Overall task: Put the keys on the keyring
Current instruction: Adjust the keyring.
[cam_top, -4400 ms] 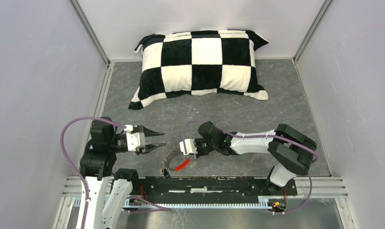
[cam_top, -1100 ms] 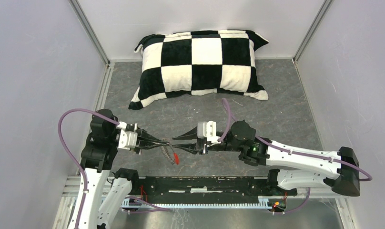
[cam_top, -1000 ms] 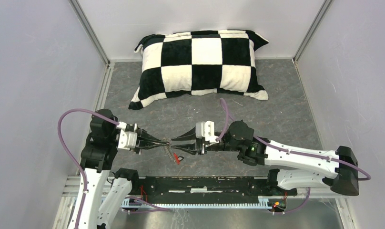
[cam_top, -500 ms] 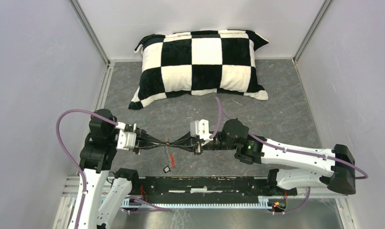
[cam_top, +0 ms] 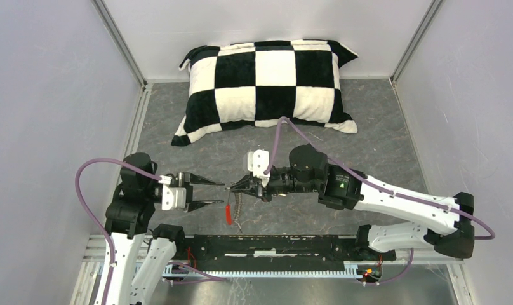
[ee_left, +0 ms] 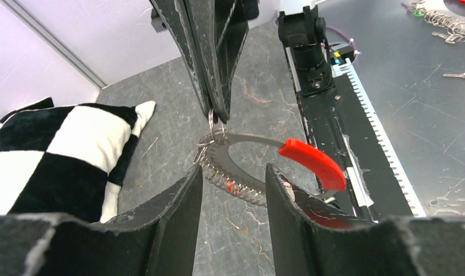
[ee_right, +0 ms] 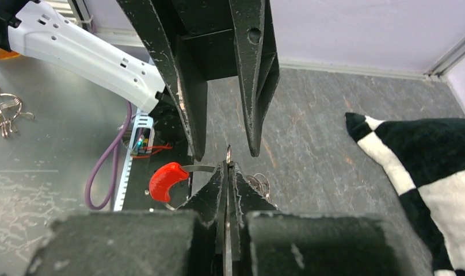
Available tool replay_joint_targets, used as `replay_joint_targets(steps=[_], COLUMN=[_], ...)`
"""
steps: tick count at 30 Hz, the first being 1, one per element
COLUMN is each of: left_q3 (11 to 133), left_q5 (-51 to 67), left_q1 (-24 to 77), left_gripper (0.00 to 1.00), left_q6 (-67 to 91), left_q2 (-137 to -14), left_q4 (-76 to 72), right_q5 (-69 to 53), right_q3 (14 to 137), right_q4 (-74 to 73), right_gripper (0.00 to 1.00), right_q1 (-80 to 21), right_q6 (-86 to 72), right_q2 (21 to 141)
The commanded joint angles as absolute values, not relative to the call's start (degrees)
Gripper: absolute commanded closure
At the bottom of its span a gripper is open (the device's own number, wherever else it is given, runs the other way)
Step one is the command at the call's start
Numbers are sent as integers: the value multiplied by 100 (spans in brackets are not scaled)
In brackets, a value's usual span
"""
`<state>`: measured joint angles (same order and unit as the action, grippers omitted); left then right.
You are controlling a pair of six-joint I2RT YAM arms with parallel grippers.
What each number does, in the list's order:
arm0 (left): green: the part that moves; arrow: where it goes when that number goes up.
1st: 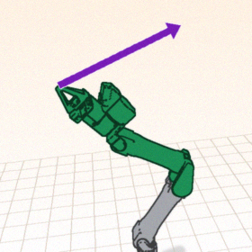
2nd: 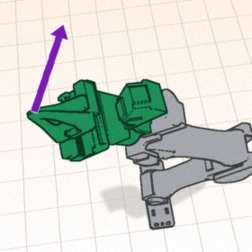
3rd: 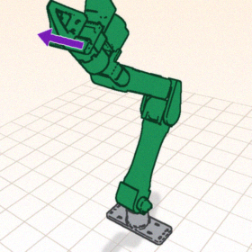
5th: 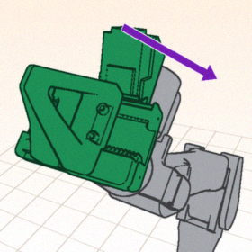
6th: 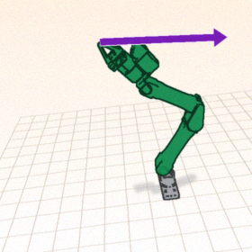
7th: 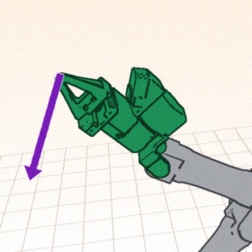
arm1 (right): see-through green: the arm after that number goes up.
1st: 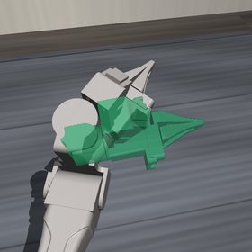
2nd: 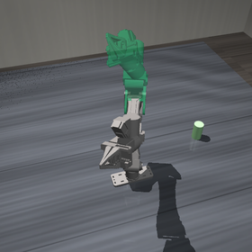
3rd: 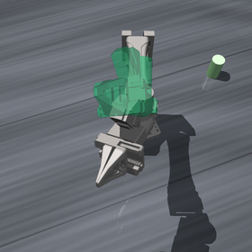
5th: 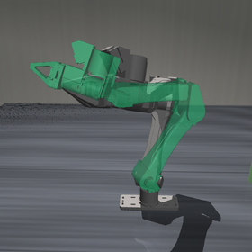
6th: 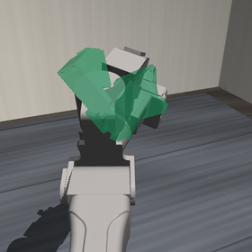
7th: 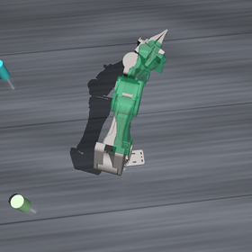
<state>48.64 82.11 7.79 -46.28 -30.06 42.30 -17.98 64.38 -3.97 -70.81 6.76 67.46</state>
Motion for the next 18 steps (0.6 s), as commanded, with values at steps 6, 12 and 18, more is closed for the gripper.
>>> replay_joint_targets(steps=[6,12,18], left_q3=[4825,4844,4763], left_q5=[8022,8150,8387], left_q1=[782,782,782], left_gripper=[55,61,62], left_q6=[-5317,-5322,-5035], left_q2=[-2988,-3039,-3102], left_q4=[4347,4342,4327], right_q5=[-1678,-1754,-1894], right_q3=[7854,8261,8505], right_q4=[-2431,-2925,-3058], right_gripper=[100,100,100], right_q1=[-7066,-7067,-7076], right_q6=[840,885,993], right_q2=[7356,7613,7803])
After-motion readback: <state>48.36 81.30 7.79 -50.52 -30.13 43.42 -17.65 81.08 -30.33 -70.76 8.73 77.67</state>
